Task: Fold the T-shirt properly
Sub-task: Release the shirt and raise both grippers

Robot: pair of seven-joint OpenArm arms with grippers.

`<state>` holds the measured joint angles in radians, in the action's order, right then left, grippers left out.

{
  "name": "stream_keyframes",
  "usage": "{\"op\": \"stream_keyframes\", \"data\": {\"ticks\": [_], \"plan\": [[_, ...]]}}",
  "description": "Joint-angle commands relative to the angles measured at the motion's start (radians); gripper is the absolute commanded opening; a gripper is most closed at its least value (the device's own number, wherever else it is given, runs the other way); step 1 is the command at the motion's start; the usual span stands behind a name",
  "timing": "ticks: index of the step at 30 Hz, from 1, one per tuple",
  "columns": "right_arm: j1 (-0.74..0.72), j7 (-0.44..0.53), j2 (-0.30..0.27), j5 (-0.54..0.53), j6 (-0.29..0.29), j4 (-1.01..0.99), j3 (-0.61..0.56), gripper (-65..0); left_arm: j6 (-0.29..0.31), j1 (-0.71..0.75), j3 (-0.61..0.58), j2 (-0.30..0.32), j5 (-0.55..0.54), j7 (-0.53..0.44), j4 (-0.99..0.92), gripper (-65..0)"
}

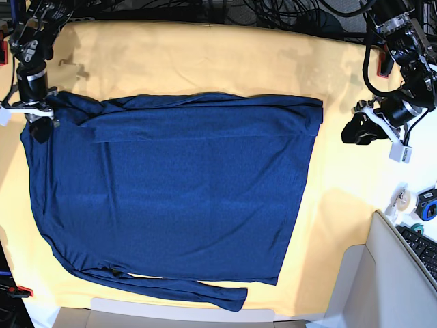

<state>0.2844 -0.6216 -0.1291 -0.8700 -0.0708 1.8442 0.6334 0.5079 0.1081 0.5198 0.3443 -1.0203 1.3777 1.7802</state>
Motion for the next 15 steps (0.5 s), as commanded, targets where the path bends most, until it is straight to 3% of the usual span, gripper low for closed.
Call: {"op": "stream_keyframes", "data": {"ticks": [1,6,15], "plan": [[0.002,0.022,0.004,-0.036,-0.01,0.018,0.039,-55.8,0.004,0.002,0.006,0.019,-0.015,-0.011,0.014,-42.2],[0.052,0.022,0.065,-0.182,-0.01,-0.018,0.188,-55.8,0.004,0.009,-0.003,0.016,-0.015,-0.011,0.014,-42.2],[0.098,0.022,0.118,-0.254,-0.01,-0.134,0.196,-55.7,0.005,0.009,-0.003,0.019,-0.013,-0.011,0.014,-42.1]]}}
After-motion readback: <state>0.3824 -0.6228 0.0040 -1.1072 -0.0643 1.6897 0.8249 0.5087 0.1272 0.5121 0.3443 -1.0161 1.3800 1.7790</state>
